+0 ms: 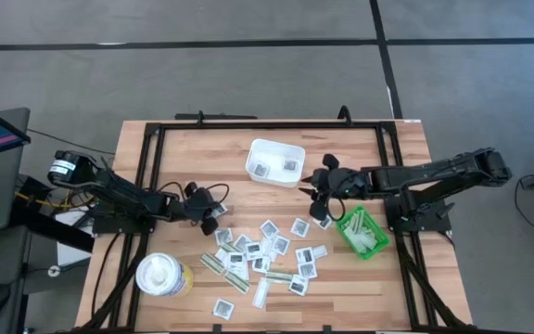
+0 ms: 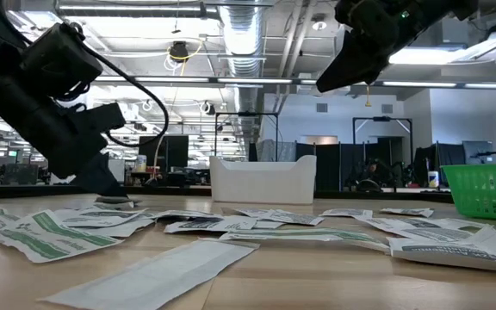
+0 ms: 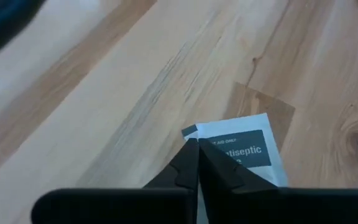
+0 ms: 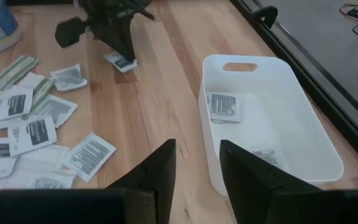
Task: Pick & Place First Aid Supplies
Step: Put the towelette pack into the white bin
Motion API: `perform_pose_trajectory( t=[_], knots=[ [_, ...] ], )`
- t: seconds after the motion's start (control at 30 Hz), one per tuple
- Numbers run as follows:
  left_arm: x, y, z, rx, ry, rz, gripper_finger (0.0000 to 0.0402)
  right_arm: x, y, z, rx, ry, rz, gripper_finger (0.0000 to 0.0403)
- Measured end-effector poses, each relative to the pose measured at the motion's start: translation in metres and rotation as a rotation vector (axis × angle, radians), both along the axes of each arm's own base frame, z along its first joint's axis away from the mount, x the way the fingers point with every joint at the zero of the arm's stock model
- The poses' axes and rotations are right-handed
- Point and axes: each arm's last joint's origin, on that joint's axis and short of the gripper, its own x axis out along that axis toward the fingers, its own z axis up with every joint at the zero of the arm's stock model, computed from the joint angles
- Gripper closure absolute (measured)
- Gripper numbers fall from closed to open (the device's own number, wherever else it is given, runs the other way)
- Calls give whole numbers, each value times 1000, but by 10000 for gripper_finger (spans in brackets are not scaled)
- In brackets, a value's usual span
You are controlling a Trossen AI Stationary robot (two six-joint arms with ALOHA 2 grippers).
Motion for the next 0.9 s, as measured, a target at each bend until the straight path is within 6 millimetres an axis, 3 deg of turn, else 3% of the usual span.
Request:
perform_pose_trajectory(
  t=[0.27, 0.53, 0.67, 0.9],
  knots=[
    [16, -3, 23, 112, -121, -83, 397, 8, 2, -1, 99, -74, -31, 284],
    [34, -6, 52, 226, -223, -135, 398, 43, 3, -45, 107, -12, -36, 284],
    [40, -7, 64, 278, -276, -149, 397, 52, -1, -61, 133, 90, -9, 284],
    [63, 9, 89, 367, -491, -50, 397, 55, -9, -53, 139, 150, -32, 284]
  ],
)
